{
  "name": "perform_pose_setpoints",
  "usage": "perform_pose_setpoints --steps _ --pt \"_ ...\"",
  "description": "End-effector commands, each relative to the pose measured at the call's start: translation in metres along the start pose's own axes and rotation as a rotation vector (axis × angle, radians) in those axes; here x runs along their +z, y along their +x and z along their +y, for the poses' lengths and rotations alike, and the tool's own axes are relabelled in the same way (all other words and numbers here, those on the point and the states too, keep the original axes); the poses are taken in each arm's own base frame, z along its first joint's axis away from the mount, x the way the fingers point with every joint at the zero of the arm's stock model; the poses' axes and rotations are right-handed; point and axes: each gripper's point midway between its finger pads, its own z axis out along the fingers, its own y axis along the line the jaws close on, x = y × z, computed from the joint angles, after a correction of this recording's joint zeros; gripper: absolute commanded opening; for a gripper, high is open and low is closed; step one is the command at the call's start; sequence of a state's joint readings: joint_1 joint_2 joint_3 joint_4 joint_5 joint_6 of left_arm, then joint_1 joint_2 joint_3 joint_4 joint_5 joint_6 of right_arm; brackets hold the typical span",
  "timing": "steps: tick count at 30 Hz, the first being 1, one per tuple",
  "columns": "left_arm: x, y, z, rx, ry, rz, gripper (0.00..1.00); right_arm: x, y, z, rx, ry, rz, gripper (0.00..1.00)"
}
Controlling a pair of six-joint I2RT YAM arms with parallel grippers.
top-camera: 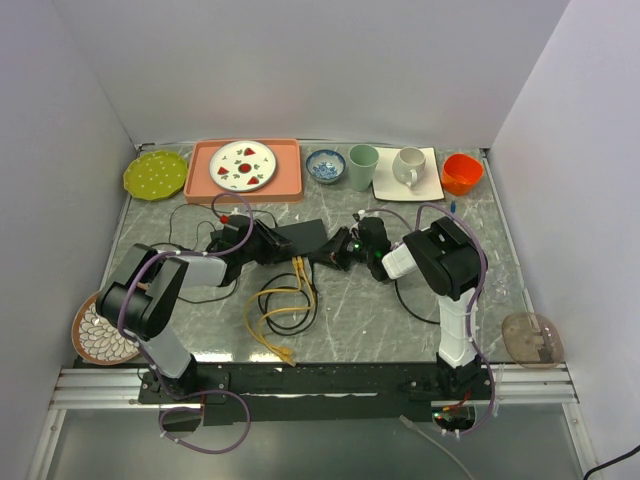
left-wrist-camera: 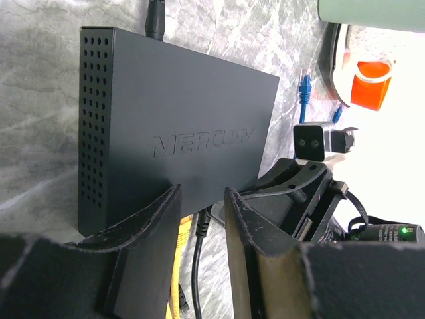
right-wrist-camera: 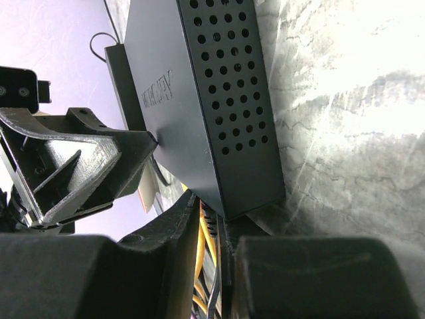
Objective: Pull the plug from the switch port
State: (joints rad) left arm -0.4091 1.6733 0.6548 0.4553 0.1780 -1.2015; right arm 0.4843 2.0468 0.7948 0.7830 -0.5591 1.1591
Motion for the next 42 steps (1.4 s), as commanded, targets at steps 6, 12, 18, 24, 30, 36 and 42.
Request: perform_pose_setpoints --steps 6,12,18,24,30,36,42 --pt "0.002 0.008 0.015 -0.014 -0.037 0.025 0.39 0.007 -0.005 -0.012 -0.001 0.033 -0.029 0.04" --pt "-0.004 0.014 -0.007 -0.028 0.064 0.058 0.4 0.006 -0.002 -0.017 -0.03 0.036 -0.021 0.0" --pt "0.0 0.039 -0.022 -0.007 0.123 0.137 0.39 0.001 0.0 -0.021 -0.074 0.067 -0.02 0.0" --pt "0.01 0.047 -0.02 -0.013 0.114 0.157 0.39 -0.006 0.01 -0.027 -0.102 0.093 0.007 0.0" --pt "0.019 0.045 -0.017 -0.022 0.091 0.152 0.39 -0.01 0.02 -0.029 -0.119 0.097 0.038 0.0" --pt "0.022 0.04 -0.021 -0.016 0.081 0.14 0.39 -0.023 0.029 -0.024 -0.129 0.086 0.048 0.0" --pt "0.005 0.03 -0.037 -0.002 0.112 0.101 0.39 -0.058 0.0 0.008 -0.245 0.112 -0.079 0.0"
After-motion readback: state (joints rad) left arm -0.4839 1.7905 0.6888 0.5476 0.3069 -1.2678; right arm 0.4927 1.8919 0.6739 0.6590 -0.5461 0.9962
